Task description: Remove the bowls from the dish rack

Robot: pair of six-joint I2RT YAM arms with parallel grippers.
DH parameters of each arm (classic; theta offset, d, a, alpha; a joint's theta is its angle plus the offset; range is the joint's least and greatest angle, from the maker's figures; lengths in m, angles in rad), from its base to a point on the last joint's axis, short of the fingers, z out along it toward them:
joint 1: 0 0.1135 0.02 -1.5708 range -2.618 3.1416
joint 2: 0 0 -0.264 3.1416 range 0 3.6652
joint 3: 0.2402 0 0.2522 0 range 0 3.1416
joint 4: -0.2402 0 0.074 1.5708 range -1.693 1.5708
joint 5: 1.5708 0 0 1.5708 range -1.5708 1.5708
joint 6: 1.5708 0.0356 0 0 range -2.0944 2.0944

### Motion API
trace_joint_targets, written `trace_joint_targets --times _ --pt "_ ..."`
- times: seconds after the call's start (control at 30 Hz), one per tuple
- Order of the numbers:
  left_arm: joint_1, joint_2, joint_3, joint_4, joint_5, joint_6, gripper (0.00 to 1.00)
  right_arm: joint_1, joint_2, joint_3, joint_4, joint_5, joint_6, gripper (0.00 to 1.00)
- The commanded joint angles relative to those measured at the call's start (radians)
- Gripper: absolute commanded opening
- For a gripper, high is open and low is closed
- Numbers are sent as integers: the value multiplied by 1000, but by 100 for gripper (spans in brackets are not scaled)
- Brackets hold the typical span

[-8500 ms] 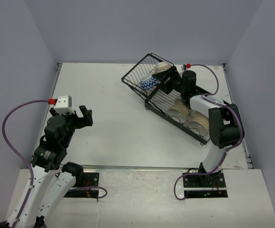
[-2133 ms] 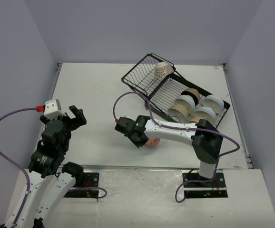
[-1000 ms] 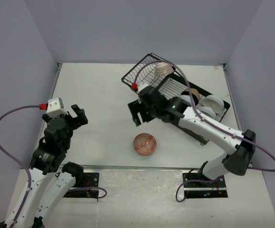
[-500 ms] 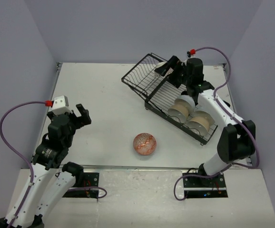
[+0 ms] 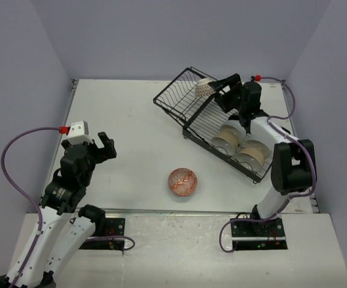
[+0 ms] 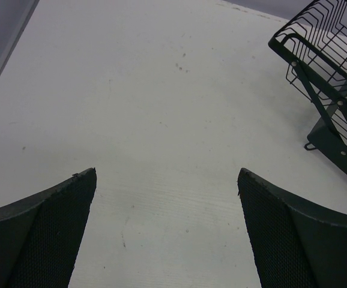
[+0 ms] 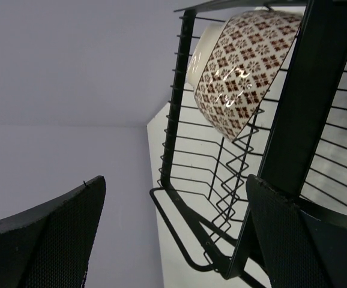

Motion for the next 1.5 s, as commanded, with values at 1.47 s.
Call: trace_joint_targets --times 1.47 --pt "7 8 -1 52 40 45 100 -75 264 97 379 -168 117 90"
